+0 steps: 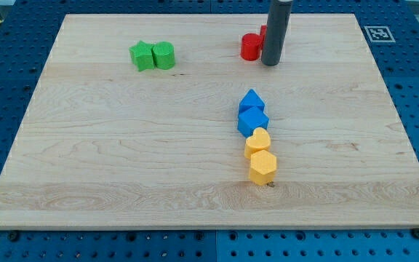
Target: Push red circle closer to the green circle
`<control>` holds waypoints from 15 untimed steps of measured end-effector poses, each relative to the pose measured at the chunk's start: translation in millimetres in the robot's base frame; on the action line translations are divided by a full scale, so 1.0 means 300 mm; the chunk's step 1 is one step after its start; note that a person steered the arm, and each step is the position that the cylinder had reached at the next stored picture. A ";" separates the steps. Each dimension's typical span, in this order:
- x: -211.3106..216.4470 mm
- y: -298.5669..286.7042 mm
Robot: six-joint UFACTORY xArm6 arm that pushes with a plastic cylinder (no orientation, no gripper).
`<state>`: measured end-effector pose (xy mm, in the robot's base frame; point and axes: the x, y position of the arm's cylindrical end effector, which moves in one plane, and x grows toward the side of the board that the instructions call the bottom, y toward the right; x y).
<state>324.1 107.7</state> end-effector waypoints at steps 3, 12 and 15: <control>-0.050 -0.157; -0.042 -0.305; -0.042 -0.385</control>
<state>311.5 -7.7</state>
